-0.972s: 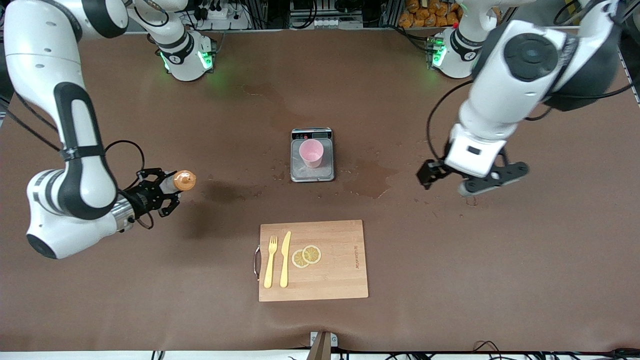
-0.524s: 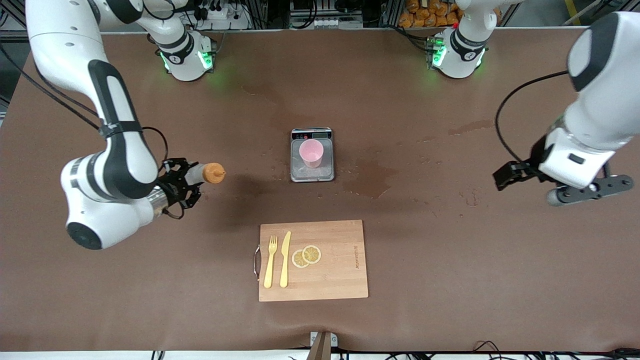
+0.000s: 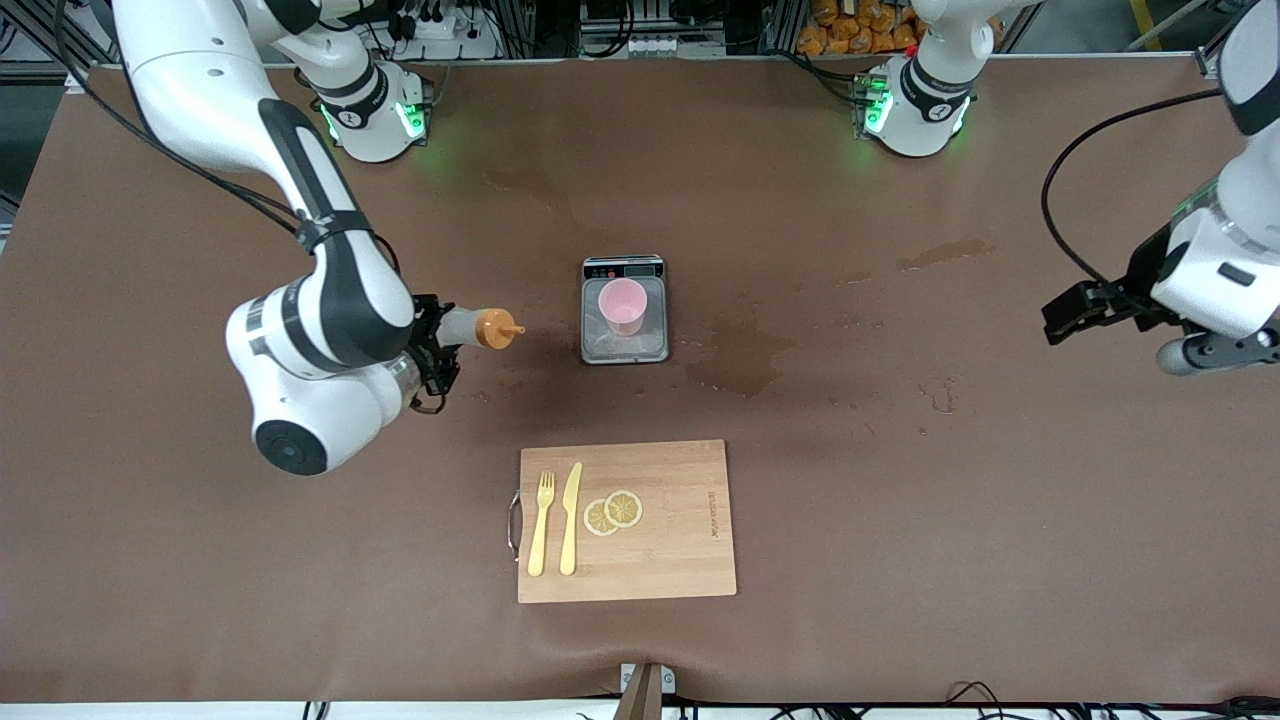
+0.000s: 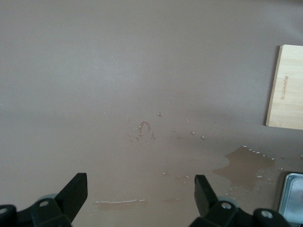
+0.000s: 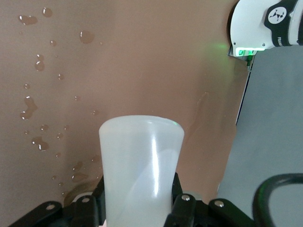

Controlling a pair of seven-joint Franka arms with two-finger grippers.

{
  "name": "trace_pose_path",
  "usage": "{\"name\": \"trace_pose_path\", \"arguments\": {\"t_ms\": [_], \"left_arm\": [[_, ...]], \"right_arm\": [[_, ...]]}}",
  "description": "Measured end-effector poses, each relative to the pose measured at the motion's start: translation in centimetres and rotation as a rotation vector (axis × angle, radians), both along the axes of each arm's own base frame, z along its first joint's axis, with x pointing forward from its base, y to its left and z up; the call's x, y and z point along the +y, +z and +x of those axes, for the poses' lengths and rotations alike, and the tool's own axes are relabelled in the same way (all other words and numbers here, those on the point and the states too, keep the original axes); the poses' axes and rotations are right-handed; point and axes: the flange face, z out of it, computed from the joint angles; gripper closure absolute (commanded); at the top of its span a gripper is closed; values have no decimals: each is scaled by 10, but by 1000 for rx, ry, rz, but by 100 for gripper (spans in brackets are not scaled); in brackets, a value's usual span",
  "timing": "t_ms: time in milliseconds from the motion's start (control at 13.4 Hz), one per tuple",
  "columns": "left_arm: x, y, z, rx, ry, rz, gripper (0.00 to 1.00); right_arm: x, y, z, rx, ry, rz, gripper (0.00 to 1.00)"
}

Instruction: Add sauce to pink cup with both arms

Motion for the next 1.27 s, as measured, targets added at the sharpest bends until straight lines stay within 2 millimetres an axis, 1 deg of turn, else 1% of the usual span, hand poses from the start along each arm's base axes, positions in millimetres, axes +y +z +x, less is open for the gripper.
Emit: {"name": "trace_pose_path", "arguments": {"t_ms": [150, 299, 374, 524, 598, 823, 1047, 1122, 1272], "left_arm": [[7, 10, -8, 13, -24, -23, 0], [5, 18, -14, 9, -39, -28, 0], [5, 21, -16, 4, -53, -27, 0], [8, 30, -24, -2, -78, -19, 0], [14, 34, -29, 4, -84, -9, 0], [28, 42, -42, 22, -85, 7, 0], [27, 40, -47, 30, -84, 11, 0], [27, 39, -47, 33, -84, 11, 0], [25, 35, -47, 41, -87, 12, 0]], "right_arm": [[27, -2, -12, -9, 28, -72, 47], [53, -4, -25, -19, 61, -113, 47], [61, -4, -30, -20, 71, -124, 47], [67, -6, -34, -21, 75, -147, 47], [69, -8, -37, -21, 85, -164, 48], [86, -21, -53, -17, 122, -238, 48], [107, -34, -70, -32, 149, -324, 48], [109, -36, -72, -32, 144, -336, 48], [107, -41, -71, -34, 110, -383, 49]]}}
